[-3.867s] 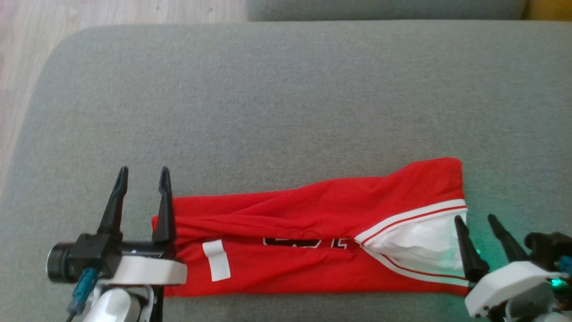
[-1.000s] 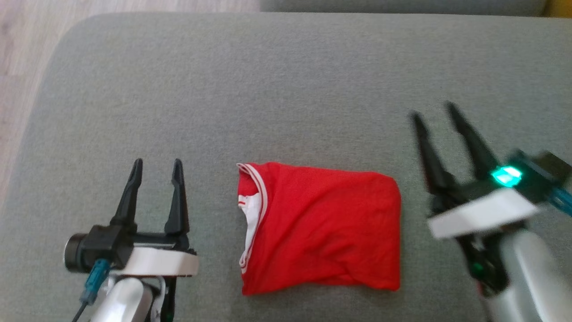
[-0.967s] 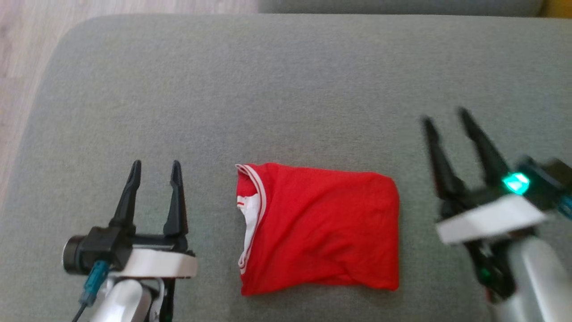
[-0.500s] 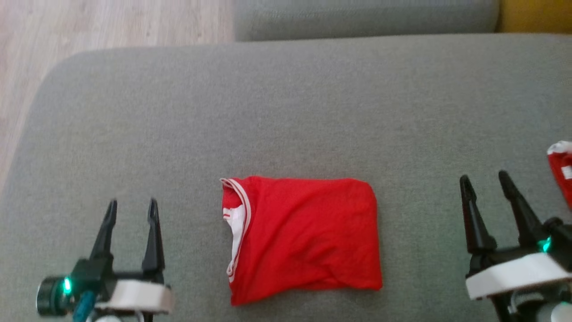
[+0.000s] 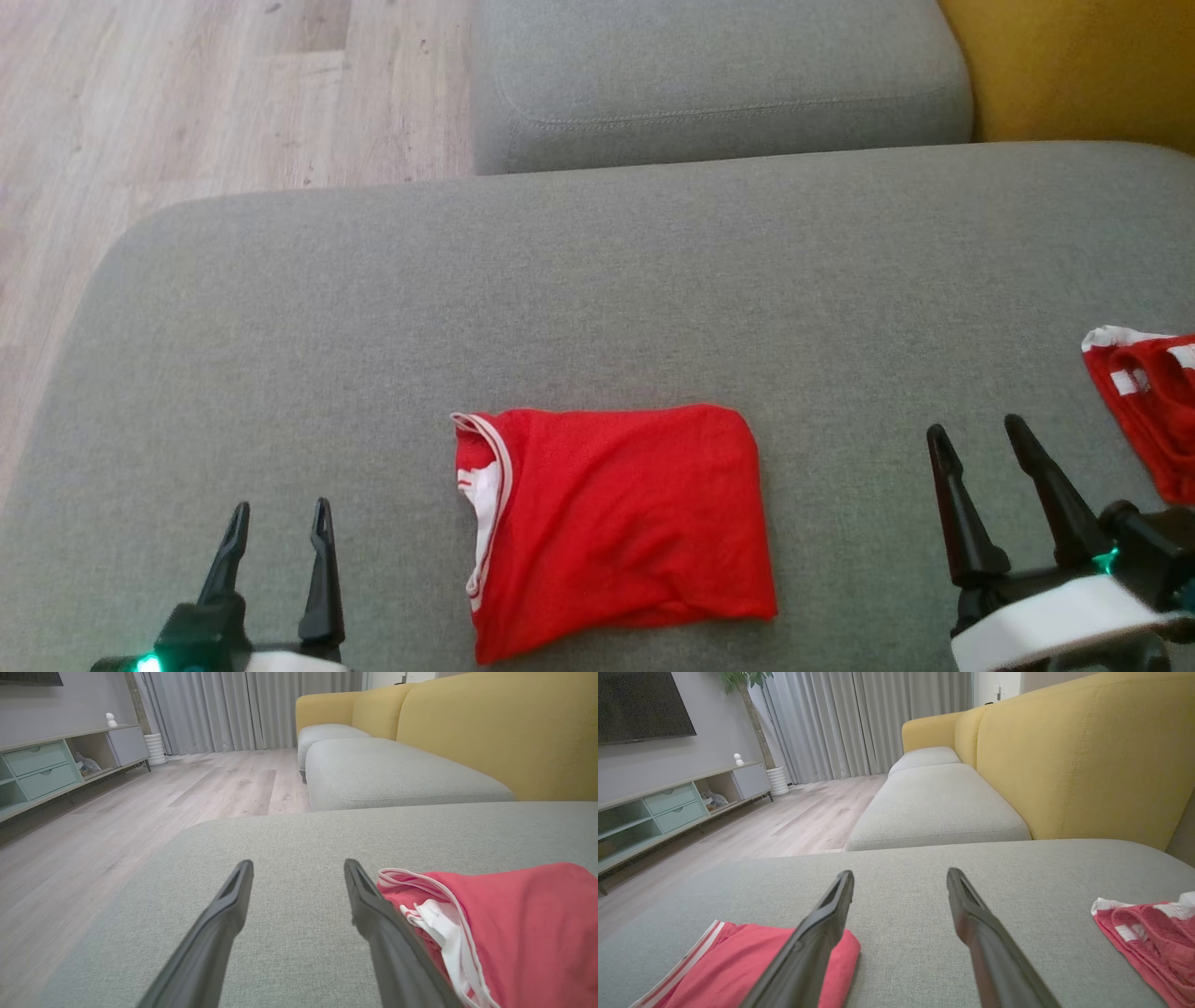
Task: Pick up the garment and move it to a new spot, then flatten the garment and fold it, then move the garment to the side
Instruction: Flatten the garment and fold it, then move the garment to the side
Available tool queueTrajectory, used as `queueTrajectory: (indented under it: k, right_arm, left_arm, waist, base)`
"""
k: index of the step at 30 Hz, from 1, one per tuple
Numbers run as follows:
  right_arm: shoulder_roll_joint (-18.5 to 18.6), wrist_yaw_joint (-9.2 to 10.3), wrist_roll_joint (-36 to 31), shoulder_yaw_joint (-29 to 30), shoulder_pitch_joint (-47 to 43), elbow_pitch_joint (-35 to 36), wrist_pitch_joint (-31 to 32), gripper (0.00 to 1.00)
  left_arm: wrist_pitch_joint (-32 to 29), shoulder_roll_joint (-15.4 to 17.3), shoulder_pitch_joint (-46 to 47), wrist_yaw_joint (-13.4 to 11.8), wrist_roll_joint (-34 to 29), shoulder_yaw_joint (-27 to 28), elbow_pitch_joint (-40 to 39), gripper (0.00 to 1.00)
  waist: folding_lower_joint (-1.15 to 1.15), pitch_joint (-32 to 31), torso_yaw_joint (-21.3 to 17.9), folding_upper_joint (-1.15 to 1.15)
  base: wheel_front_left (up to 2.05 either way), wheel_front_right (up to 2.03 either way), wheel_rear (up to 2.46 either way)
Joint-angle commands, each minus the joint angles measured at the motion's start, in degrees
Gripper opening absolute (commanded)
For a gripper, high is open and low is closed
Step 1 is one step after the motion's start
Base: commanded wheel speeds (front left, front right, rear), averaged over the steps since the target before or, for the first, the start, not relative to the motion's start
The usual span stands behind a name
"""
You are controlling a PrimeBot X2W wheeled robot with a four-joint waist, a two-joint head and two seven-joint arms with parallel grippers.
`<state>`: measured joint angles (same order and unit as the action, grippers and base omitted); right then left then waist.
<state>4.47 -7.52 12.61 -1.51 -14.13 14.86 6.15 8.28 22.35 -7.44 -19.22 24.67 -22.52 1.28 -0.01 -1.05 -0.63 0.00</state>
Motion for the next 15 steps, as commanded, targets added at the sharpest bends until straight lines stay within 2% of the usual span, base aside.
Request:
queueTrajectory:
  k: [1, 15]
  right_arm:
    - [0.6, 0.03, 0.0, -0.9, 1.1, 2.5, 0.1, 1.00]
    - [0.0, 0.03, 0.5, -0.5, 0.7, 2.0, 1.5, 1.00]
  left_arm:
    - [0.0, 1.4, 2.4, -0.2, 0.2, 1.8, -1.4, 1.00]
    - [-0.3, 1.2, 3.0, 0.2, 0.9, 1.1, 0.3, 1.00]
  waist:
    - [0.01, -0.3, -0.1, 0.00]
    - [0.01, -1.0, -0.1, 0.00]
  base:
    - [0.00, 0.00, 0.00]
    - [0.00, 0.00, 0.00]
